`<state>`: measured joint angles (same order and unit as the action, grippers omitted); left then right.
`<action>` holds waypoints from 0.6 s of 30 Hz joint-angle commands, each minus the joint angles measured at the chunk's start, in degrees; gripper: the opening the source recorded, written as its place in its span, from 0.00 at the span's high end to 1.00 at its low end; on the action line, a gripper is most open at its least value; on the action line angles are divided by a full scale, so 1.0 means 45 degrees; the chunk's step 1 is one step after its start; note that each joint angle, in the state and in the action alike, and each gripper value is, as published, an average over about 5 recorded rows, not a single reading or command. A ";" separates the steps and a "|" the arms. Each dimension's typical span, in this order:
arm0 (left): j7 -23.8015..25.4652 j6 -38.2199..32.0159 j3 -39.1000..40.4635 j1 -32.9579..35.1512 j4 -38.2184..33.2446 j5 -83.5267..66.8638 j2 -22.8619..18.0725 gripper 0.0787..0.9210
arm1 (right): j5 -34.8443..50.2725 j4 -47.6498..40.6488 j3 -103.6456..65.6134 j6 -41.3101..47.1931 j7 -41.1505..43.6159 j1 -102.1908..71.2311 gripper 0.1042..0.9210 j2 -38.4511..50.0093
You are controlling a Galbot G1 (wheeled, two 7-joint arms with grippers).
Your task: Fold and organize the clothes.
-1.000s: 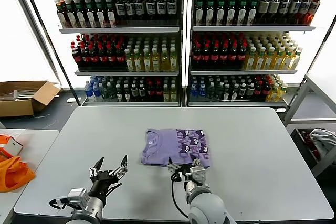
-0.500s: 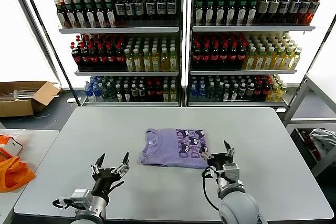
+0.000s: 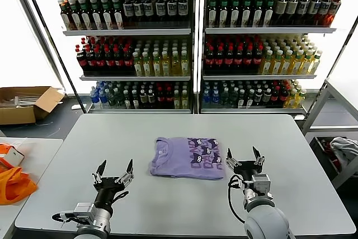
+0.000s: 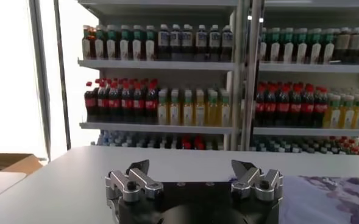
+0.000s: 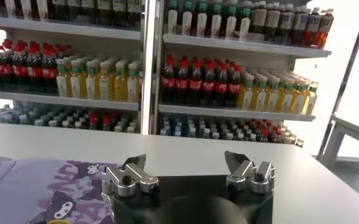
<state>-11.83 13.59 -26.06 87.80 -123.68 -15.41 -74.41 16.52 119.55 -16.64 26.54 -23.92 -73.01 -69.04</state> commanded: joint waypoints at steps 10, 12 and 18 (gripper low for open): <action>0.0045 -0.0327 0.0035 0.0113 0.0231 0.1224 -0.0105 0.12 | -0.0194 0.0076 -0.0518 -0.0155 0.0132 -0.0185 0.12 0.0526; 0.0034 -0.0314 0.0000 0.0139 0.0205 0.1193 -0.0092 0.12 | -0.0230 0.0080 -0.0493 -0.0149 0.0136 -0.0202 0.12 0.0516; -0.0019 -0.0261 -0.0018 0.0135 0.0135 0.1026 -0.0105 0.12 | -0.0344 0.0125 -0.0402 -0.0118 0.0149 -0.0229 0.12 0.0422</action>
<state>-11.84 12.99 -26.16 88.32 -123.28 -11.55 -74.83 15.34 119.86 -18.32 26.03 -23.31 -73.83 -67.53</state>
